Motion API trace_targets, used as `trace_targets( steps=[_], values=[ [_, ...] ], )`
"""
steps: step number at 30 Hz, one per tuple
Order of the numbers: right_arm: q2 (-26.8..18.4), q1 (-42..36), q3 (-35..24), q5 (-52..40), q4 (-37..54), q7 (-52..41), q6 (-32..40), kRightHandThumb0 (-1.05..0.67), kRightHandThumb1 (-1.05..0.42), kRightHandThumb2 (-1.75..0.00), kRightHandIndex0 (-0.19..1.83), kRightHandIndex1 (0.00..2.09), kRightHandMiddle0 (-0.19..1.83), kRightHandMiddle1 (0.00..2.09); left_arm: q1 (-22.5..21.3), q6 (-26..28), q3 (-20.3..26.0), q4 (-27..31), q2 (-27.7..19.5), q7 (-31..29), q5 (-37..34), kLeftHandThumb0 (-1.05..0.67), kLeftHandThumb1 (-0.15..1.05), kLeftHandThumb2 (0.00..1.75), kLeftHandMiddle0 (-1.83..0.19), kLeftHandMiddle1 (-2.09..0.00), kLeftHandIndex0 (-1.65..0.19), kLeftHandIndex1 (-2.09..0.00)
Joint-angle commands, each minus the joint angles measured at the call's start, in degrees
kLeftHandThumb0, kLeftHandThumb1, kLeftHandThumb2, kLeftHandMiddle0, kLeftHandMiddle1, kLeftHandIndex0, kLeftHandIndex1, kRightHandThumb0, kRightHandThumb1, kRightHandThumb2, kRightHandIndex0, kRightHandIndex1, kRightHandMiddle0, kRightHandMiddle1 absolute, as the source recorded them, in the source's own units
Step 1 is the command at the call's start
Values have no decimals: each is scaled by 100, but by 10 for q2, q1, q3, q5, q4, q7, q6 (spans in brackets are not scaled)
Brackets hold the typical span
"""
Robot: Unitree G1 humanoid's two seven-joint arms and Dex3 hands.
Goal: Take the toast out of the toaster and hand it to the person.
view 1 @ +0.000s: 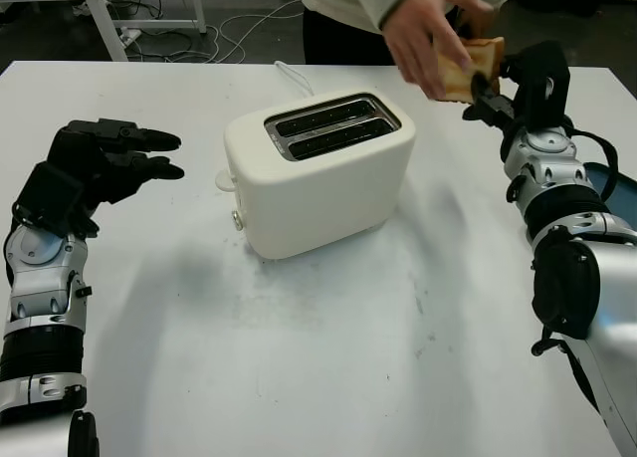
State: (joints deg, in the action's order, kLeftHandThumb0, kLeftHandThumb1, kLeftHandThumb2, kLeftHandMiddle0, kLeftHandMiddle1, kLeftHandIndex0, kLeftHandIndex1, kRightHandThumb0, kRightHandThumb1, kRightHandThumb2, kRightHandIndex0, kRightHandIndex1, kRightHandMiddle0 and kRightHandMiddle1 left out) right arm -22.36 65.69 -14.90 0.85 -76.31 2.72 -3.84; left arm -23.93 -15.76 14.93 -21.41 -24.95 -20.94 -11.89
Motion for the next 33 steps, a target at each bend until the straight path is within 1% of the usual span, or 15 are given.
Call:
trace_targets(
  steps=[1,4,6,8,15,17,21,24,28,30,31,32,33],
  values=[
    [3,-4,1,0,-1,0,6,-10,-92,-52,56,175,28,175,5,-2,3,1,-5,1,2,-105,78,0,-149,-4,-138,0],
    [3,-4,4,3,-2,2,7,-13,-92,-48,57,175,31,175,5,-5,4,0,-4,0,1,-105,78,0,-149,-4,-138,0],
    [3,-5,3,0,-1,-2,6,-12,-92,-51,57,175,28,175,5,-7,4,-2,-4,-2,1,-105,78,0,-149,-4,-138,0],
    [5,-4,-6,-9,-1,-4,6,-12,-92,-50,58,175,29,175,5,-4,4,1,-4,0,1,-105,78,0,-149,-4,-138,0],
    [4,-3,-6,-6,-2,-7,12,-15,-92,-48,56,175,29,175,6,-1,4,4,-4,-1,0,-105,77,0,-149,-4,-139,0],
    [6,-2,-9,-9,-2,-5,15,-15,-92,-46,56,175,25,175,6,-2,4,3,-4,-1,1,-105,77,0,-149,-4,-139,0],
    [5,-5,-13,-10,0,-20,7,-13,-92,-51,56,175,25,175,5,-5,5,-1,-3,-4,-3,-105,77,0,-149,-4,-138,0],
    [5,-8,-4,2,0,-14,-3,-13,-92,-49,58,175,30,175,6,-7,4,1,-3,-1,1,-105,78,0,-149,-4,-139,0],
    [5,-9,24,27,2,0,-11,-22,-92,-43,59,175,34,175,7,-4,3,4,-3,1,2,-105,78,0,-150,-4,-139,0],
    [5,-13,31,33,3,4,-27,-28,-92,-37,63,175,44,159,8,-5,3,3,-4,0,3,-105,78,0,-150,-4,-139,0],
    [5,-14,33,35,4,7,-31,-38,-92,-31,66,158,53,131,7,-6,3,1,-4,-1,2,-105,78,0,-150,-4,-138,0],
    [6,-14,31,30,4,1,-33,-52,-92,-25,64,108,59,78,7,-6,4,0,-4,-2,1,-105,78,0,-149,-4,-138,0],
    [7,-14,28,24,5,-12,-37,-58,-92,-22,64,70,59,46,7,-6,4,-1,-3,-2,1,-105,78,0,-150,-4,-138,0]
  ],
)
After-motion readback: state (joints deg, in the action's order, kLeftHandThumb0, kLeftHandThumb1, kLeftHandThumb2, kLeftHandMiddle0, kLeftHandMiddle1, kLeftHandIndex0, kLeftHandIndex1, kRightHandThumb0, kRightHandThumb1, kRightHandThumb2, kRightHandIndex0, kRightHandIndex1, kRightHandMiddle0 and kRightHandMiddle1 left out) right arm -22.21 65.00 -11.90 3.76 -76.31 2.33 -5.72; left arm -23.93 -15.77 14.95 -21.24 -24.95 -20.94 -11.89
